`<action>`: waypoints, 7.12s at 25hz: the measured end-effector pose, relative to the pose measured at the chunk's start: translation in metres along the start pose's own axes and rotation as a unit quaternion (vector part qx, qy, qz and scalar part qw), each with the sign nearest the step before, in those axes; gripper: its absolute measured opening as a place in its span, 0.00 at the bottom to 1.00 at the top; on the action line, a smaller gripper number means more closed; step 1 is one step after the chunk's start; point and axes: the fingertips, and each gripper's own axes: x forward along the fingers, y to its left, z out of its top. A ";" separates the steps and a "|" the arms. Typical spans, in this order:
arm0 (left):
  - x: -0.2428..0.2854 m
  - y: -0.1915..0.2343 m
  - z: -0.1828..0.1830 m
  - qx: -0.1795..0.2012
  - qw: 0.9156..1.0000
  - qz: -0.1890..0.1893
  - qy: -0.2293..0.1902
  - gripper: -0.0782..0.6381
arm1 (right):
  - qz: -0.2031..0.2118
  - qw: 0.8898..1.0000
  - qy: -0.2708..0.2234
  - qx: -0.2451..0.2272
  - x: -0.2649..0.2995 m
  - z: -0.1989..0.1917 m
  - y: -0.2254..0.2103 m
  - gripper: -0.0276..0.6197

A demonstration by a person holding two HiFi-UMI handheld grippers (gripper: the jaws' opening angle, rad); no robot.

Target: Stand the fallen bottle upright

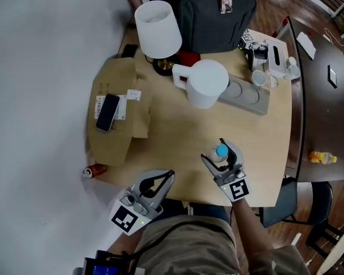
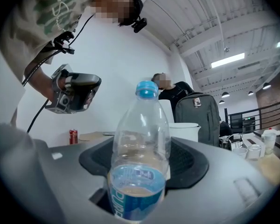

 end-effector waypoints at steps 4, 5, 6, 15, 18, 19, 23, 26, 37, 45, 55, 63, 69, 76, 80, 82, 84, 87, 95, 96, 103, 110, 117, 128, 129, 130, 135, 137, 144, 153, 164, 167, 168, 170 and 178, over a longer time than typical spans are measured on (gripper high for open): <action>0.002 -0.004 -0.008 -0.001 1.000 -0.001 -0.006 0.11 | -0.007 1.000 -0.009 -0.001 0.000 -0.012 0.000 0.53; 0.001 -0.005 -0.010 -0.002 1.000 0.000 -0.006 0.11 | -0.008 1.000 -0.008 -0.001 0.000 -0.017 0.002 0.53; 0.000 -0.006 -0.012 -0.004 1.000 0.000 -0.006 0.11 | -0.007 1.000 -0.005 -0.001 0.000 -0.024 0.003 0.53; -0.012 -0.012 -0.020 -0.005 1.000 0.003 0.002 0.11 | 0.016 1.000 0.006 -0.002 0.015 -0.060 0.024 0.54; -0.013 -0.014 -0.026 -0.008 1.000 0.002 0.005 0.11 | 0.017 1.000 0.005 -0.002 0.015 -0.062 0.029 0.54; -0.013 -0.015 -0.028 -0.007 1.000 0.000 0.006 0.11 | 0.017 1.000 0.004 -0.003 0.014 -0.061 0.029 0.54; -0.010 -0.020 -0.039 -0.002 1.000 -0.012 0.008 0.11 | 0.016 1.000 -0.008 -0.007 0.015 -0.059 0.029 0.54; -0.009 -0.020 -0.046 -0.006 1.000 -0.010 0.012 0.11 | 0.014 1.000 -0.009 -0.007 0.013 -0.063 0.029 0.53; -0.002 -0.011 -0.057 -0.012 1.000 -0.004 0.015 0.11 | -0.003 1.000 -0.011 -0.005 0.010 -0.071 0.022 0.54; 0.003 -0.010 -0.056 -0.020 0.999 -0.015 0.021 0.11 | 0.015 1.000 0.010 0.008 0.001 -0.074 0.026 0.56; 0.001 -0.005 -0.042 -0.028 0.999 -0.026 0.031 0.11 | 0.017 0.999 0.043 0.016 -0.009 -0.069 0.043 0.60; -0.001 -0.003 -0.017 -0.028 0.999 -0.037 0.012 0.11 | -0.027 0.999 0.030 0.019 -0.024 -0.025 0.029 0.60; -0.006 0.000 0.006 -0.015 0.999 -0.049 -0.008 0.11 | -0.052 0.999 0.006 0.003 -0.039 0.024 0.024 0.60; -0.010 0.006 0.021 -0.006 0.998 -0.052 -0.028 0.11 | -0.061 0.998 0.001 -0.014 -0.046 0.064 0.030 0.53; -0.007 0.007 0.025 -0.008 0.998 -0.052 -0.042 0.11 | -0.053 0.998 0.002 -0.022 -0.050 0.077 0.028 0.41; -0.006 0.005 0.025 -0.011 0.998 -0.051 -0.047 0.11 | -0.050 0.998 -0.001 -0.031 -0.050 0.085 0.027 0.35; -0.007 0.003 0.024 -0.014 0.997 -0.053 -0.047 0.11 | -0.051 0.998 -0.004 -0.044 -0.052 0.093 0.027 0.22; -0.006 0.003 0.021 -0.014 0.997 -0.057 -0.046 0.11 | -0.054 0.997 0.001 -0.062 -0.054 0.098 0.028 0.05; -0.012 0.006 0.023 -0.019 0.995 -0.077 -0.054 0.11 | -0.060 0.995 0.012 -0.078 -0.048 0.101 0.047 0.05; -0.014 0.006 0.022 -0.020 0.995 -0.079 -0.054 0.11 | -0.063 0.995 0.015 -0.077 -0.048 0.101 0.050 0.05; -0.035 0.008 0.008 -0.029 0.994 -0.092 -0.043 0.11 | -0.070 0.993 0.023 -0.088 -0.050 0.101 0.062 0.05; -0.060 -0.004 0.004 -0.018 0.996 -0.084 -0.040 0.11 | -0.075 0.994 0.008 -0.083 -0.062 0.108 0.074 0.05; -0.082 -0.037 0.011 0.006 0.998 -0.049 -0.048 0.11 | -0.053 0.996 -0.011 -0.075 -0.084 0.114 0.091 0.05; -0.142 -0.118 0.006 0.027 0.997 0.026 -0.064 0.11 | -0.044 0.997 -0.003 -0.065 -0.169 0.108 0.133 0.05; -0.145 -0.129 0.004 0.026 0.997 0.025 -0.063 0.11 | -0.044 0.997 -0.006 -0.062 -0.179 0.108 0.138 0.05; -0.149 -0.141 0.003 0.025 0.997 0.024 -0.064 0.11 | -0.045 0.997 -0.009 -0.057 -0.189 0.109 0.144 0.05; -0.172 -0.209 -0.001 0.030 0.997 0.013 -0.068 0.11 | -0.046 0.997 -0.028 -0.051 -0.242 0.120 0.182 0.05; -0.179 -0.233 0.000 0.034 0.997 0.011 -0.074 0.11 | -0.046 0.997 -0.034 -0.049 -0.264 0.123 0.196 0.05; -0.197 -0.299 -0.001 0.025 0.997 -0.009 -0.067 0.11 | -0.058 0.998 -0.032 -0.020 -0.324 0.125 0.233 0.05; -0.204 -0.300 0.020 0.028 0.996 -0.039 -0.070 0.11 | -0.094 0.994 -0.038 -0.037 -0.327 0.156 0.248 0.05; -0.209 -0.294 0.022 0.059 0.996 -0.051 -0.054 0.11 | -0.094 0.993 -0.044 -0.056 -0.310 0.158 0.250 0.05; -0.207 -0.293 0.025 0.069 0.994 -0.057 -0.055 0.11 | -0.094 0.993 -0.045 -0.056 -0.304 0.160 0.246 0.05; -0.207 -0.291 0.026 0.062 0.995 -0.055 -0.061 0.11 | -0.093 0.993 -0.043 -0.057 -0.303 0.159 0.246 0.05; -0.206 -0.287 0.025 0.052 0.995 -0.049 -0.065 0.11 | -0.090 0.993 -0.041 -0.059 -0.301 0.160 0.245 0.05; -0.202 -0.277 0.028 0.035 0.996 -0.042 -0.072 0.11 | -0.085 0.994 -0.043 -0.058 -0.286 0.165 0.237 0.05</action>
